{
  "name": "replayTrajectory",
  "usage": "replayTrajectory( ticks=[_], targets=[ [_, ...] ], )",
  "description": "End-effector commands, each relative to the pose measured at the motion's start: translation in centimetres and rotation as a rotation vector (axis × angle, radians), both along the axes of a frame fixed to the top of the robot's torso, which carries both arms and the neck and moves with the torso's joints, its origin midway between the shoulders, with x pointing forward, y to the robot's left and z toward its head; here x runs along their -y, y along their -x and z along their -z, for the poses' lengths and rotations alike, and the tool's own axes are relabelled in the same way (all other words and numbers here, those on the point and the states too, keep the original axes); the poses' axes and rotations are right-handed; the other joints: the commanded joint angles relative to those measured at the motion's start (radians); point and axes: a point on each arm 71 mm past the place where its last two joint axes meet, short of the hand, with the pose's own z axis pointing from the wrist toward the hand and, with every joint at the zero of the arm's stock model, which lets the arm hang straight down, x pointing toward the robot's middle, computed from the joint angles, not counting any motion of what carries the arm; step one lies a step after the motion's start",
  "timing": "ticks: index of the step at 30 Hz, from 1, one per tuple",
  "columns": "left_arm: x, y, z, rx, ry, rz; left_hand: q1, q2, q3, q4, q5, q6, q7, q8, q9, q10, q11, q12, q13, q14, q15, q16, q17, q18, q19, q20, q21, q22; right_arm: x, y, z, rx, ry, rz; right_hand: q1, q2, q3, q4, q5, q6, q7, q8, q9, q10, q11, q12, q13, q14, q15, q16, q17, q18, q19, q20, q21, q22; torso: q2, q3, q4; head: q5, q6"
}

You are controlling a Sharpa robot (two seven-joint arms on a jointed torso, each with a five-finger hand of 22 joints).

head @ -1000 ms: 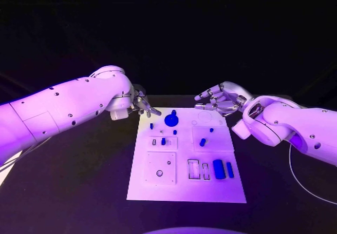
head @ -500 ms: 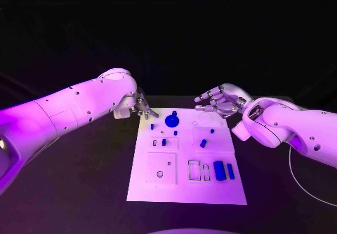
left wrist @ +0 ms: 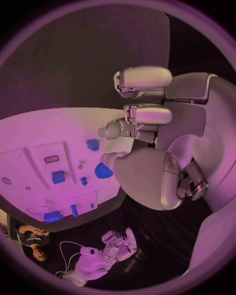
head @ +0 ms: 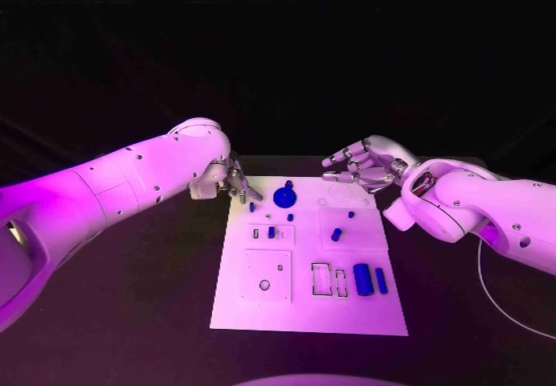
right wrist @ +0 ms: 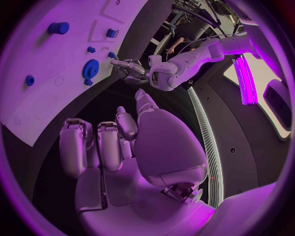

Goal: Assemble the parts on the task board

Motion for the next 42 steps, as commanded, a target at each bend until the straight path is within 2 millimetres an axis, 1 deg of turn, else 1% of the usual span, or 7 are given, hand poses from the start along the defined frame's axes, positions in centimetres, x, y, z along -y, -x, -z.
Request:
replayTrajectory(
  ticks=[1,6,12,25,32,42],
  targets=[
    [0.51,0.26,0.17,-0.028,0.007,0.034,0.002,0.013,-0.008,-0.001,-0.004,0.01,-0.002,0.006,-0.001,0.007,-0.002,0.008,0.001,0.107,-0.005,0.003,0.263,0.007,0.05,-0.001,0.003,0.122,-0.19,0.06,0.04,0.002,0.005,-0.019,-0.007,-0.001,-0.007,-0.001,-0.002,0.006,0.0,0.006,0.001,-0.003,-0.004,0.006,0.0,0.055,-0.006,-0.004,0.038,0.014,-0.007,-0.003,-0.003,0.0,-0.001,0.0005,0.0008,0.0,-0.001],
    [0.85,0.46,0.22,-0.038,0.012,0.043,0.005,0.017,-0.009,-0.002,-0.003,0.012,-0.003,0.008,0.0,0.008,-0.003,0.009,0.002,0.107,-0.006,0.003,0.263,0.006,0.051,-0.002,0.004,0.124,-0.23,0.03,0.05,0.001,0.005,-0.02,-0.007,-0.001,-0.007,-0.001,-0.002,0.006,0.0,0.006,0.001,-0.003,-0.004,0.006,0.0,0.055,-0.006,-0.004,0.038,0.014,-0.007,-0.003,-0.003,0.0,-0.001,0.0004,-0.0002,0.001,-0.002],
    [1.12,0.6,0.24,-0.04,0.014,0.047,0.02,0.023,-0.012,-0.007,-0.002,0.013,-0.005,0.012,0.0,0.008,-0.005,0.008,-0.001,0.107,-0.008,0.003,0.263,0.007,0.05,-0.004,0.002,0.123,-0.27,-0.02,0.07,0.001,0.005,-0.02,-0.007,-0.001,-0.007,-0.001,-0.002,0.006,0.0,0.006,0.001,-0.003,-0.004,0.006,0.0,0.055,-0.006,-0.004,0.038,0.014,-0.007,-0.003,-0.003,0.0,-0.001,0.0011,0.0005,0.001,-0.002],
    [1.15,0.65,0.32,-0.047,0.005,0.045,0.06,0.038,-0.016,-0.019,0.0,0.012,-0.007,0.019,0.0,0.008,-0.007,0.008,-0.005,0.107,-0.01,0.003,0.263,0.006,0.051,-0.006,0.003,0.125,-0.33,-0.05,0.09,0.001,0.005,-0.022,-0.006,0.002,-0.006,-0.002,0.0,0.007,-0.001,0.006,0.001,-0.002,-0.004,0.007,0.001,0.055,-0.006,-0.004,0.039,0.014,-0.007,-0.003,-0.004,0.0,0.0,0.0006,-0.0006,0.001,-0.003],
    [1.15,0.59,0.37,-0.045,0.0,0.035,0.085,0.055,-0.011,-0.028,0.0,0.011,-0.007,0.023,0.0,0.007,-0.008,0.007,-0.008,0.107,-0.01,0.003,0.263,0.006,0.051,-0.007,0.001,0.124,-0.34,-0.03,0.09,0.001,0.005,-0.022,-0.006,0.002,-0.006,-0.002,0.0,0.007,-0.001,0.006,0.001,-0.002,-0.004,0.007,0.001,0.055,-0.006,-0.004,0.039,0.014,-0.007,-0.003,-0.004,0.0,-0.001,0.0005,-0.0001,-0.001,-0.005],
    [1.18,0.58,0.58,-0.055,-0.007,0.034,0.093,0.06,-0.009,-0.031,0.001,0.011,-0.008,0.024,0.0,0.007,-0.008,0.007,-0.009,0.107,-0.01,0.003,0.263,0.006,0.051,-0.007,0.001,0.124,-0.34,-0.01,0.08,0.001,0.005,-0.023,-0.006,0.002,-0.006,-0.002,0.0,0.007,-0.001,0.006,0.001,-0.002,-0.004,0.007,0.001,0.055,-0.006,-0.004,0.039,0.014,-0.007,-0.003,-0.004,0.0,0.0,0.0004,-0.0001,-0.001,-0.005]
  ],
)
